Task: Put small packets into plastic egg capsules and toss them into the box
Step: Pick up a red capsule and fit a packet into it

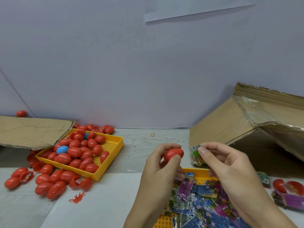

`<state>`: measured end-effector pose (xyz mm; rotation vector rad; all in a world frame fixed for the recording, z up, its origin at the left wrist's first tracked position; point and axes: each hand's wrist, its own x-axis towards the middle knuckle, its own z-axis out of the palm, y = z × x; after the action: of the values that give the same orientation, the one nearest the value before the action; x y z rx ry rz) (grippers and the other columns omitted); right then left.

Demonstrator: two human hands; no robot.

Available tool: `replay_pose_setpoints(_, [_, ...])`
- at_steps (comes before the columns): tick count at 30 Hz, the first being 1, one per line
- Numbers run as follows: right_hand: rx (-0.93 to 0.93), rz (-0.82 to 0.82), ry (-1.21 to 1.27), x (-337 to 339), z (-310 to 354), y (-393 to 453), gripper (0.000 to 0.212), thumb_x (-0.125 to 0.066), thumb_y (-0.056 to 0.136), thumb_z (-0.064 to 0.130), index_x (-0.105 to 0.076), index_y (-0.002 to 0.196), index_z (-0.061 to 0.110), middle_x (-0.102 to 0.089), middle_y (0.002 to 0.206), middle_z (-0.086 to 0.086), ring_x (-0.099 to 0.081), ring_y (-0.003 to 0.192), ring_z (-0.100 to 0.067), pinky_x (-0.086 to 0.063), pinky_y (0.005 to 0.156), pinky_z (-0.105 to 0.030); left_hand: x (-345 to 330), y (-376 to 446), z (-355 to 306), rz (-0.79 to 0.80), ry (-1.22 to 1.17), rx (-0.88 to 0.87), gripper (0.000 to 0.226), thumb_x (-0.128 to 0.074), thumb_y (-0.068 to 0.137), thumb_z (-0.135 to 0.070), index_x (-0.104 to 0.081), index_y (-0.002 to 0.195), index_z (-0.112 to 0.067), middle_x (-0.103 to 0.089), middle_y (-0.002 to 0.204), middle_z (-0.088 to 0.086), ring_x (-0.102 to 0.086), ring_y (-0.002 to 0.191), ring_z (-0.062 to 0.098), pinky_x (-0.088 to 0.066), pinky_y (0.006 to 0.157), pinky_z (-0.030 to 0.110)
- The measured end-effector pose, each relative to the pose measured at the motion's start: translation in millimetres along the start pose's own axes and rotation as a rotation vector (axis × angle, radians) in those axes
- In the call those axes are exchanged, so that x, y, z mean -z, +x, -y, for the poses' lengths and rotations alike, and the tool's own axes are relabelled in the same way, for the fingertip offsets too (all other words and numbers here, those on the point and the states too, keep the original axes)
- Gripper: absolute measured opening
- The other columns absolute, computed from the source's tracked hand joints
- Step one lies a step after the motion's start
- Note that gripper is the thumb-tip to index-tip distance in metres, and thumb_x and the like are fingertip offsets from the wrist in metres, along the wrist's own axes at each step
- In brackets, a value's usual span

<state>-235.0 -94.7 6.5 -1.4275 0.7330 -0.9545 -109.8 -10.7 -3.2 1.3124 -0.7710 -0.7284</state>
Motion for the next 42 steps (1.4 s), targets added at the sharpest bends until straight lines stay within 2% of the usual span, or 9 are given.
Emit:
replay_pose_setpoints(4, [0.023, -0.023, 0.008, 1.6, -0.9, 0.1, 0.020, -0.066, 0.068, 0.042, -0.073, 0.086, 0.039, -0.075, 0.081, 0.008, -0.067, 0.074, 0.001, -0.047, 0.057, -0.016, 1.1, -0.7, -2.8, 0.002, 0.008, -0.023, 0.016, -0.068, 0.090, -0.016, -0.076, 0.096, -0.028, -0.069, 0.081, -0.007, -0.066, 0.061, 0.012, -0.061, 0.072, 0.036])
replay_pose_setpoints(9, [0.042, -0.046, 0.028, 3.8, -1.7, 0.8, 0.021, -0.070, 0.065, 0.042, -0.076, 0.086, 0.039, -0.076, 0.080, 0.006, -0.070, 0.074, -0.002, -0.048, 0.059, -0.017, 0.8, -2.3, -4.5, 0.032, 0.005, -0.016, 0.014, -0.076, 0.084, -0.018, -0.073, 0.096, -0.024, -0.072, 0.094, 0.000, -0.067, 0.070, 0.011, -0.055, 0.066, 0.023])
replay_pose_setpoints(19, [0.059, -0.033, 0.044, 4.0, -1.7, 1.5, 0.018, -0.072, 0.065, 0.035, -0.079, 0.078, 0.025, -0.076, 0.078, 0.005, -0.067, 0.067, 0.002, -0.048, 0.055, -0.008, -0.1, -3.1, -6.5, 0.073, 0.035, -0.023, 0.013, -0.076, 0.083, -0.018, -0.074, 0.095, -0.021, -0.072, 0.092, 0.002, -0.069, 0.076, 0.015, -0.055, 0.065, 0.020])
replay_pose_setpoints(23, [0.083, -0.006, 0.038, 2.9, -0.6, 0.2, 0.018, -0.073, 0.065, 0.034, -0.078, 0.082, 0.032, -0.076, 0.079, 0.006, -0.068, 0.072, 0.001, -0.047, 0.057, -0.007, -0.8, -2.9, -5.7, 0.082, 0.018, 0.004, 0.014, -0.078, 0.081, -0.018, -0.075, 0.094, -0.023, -0.072, 0.093, 0.003, -0.071, 0.079, 0.020, -0.058, 0.070, 0.024])
replay_pose_setpoints(27, [0.116, 0.013, -0.008, 1.1, -0.2, -1.1, 0.023, -0.072, 0.062, 0.041, -0.077, 0.085, 0.039, -0.076, 0.081, 0.009, -0.070, 0.079, -0.002, -0.049, 0.063, -0.009, -1.2, -3.6, -4.3, 0.062, 0.061, -0.012, 0.032, -0.087, 0.067, -0.036, -0.073, 0.096, -0.031, -0.074, 0.093, 0.000, -0.071, 0.089, 0.023, -0.060, 0.081, 0.036])
replay_pose_setpoints(29, [0.131, 0.039, -0.043, 1.4, 0.1, -1.9, 0.025, -0.071, 0.061, 0.044, -0.076, 0.086, 0.042, -0.076, 0.083, 0.011, -0.070, 0.083, -0.001, -0.051, 0.069, -0.011, -1.2, -3.7, -4.1, 0.021, 0.122, -0.044, 0.031, -0.083, 0.067, -0.039, -0.072, 0.095, -0.031, -0.073, 0.090, -0.002, -0.070, 0.087, 0.023, -0.060, 0.080, 0.035])
replay_pose_setpoints(32, [0.149, 0.064, -0.078, 2.2, 0.1, -2.5, 0.025, -0.071, 0.062, 0.044, -0.075, 0.087, 0.042, -0.075, 0.085, 0.013, -0.070, 0.087, -0.002, -0.052, 0.074, -0.012, -1.1, -3.3, -3.7, -0.011, 0.158, -0.088, 0.021, -0.081, 0.077, -0.024, -0.072, 0.095, -0.030, -0.071, 0.090, -0.004, -0.068, 0.080, 0.014, -0.058, 0.071, 0.029])
replay_pose_setpoints(37, [0.169, 0.055, -0.093, 0.9, 1.1, -2.6, 0.028, -0.071, 0.061, 0.048, -0.075, 0.087, 0.041, -0.074, 0.086, 0.014, -0.068, 0.086, 0.001, -0.048, 0.070, -0.007, -1.7, -3.7, -5.6, -0.001, 0.149, -0.119, 0.024, -0.080, 0.079, -0.012, -0.071, 0.096, -0.026, -0.072, 0.094, -0.005, -0.068, 0.080, 0.015, -0.054, 0.067, 0.017])
replay_pose_setpoints(42, [0.162, 0.062, -0.100, 1.1, -2.1, -1.7, 0.030, -0.071, 0.061, 0.051, -0.074, 0.090, 0.043, -0.074, 0.085, 0.008, -0.069, 0.084, -0.007, -0.055, 0.071, -0.018, -3.4, -4.4, -6.5, 0.043, 0.161, -0.126, 0.026, -0.081, 0.077, -0.008, -0.069, 0.095, -0.023, -0.072, 0.089, 0.001, -0.065, 0.068, 0.019, -0.055, 0.063, 0.017])
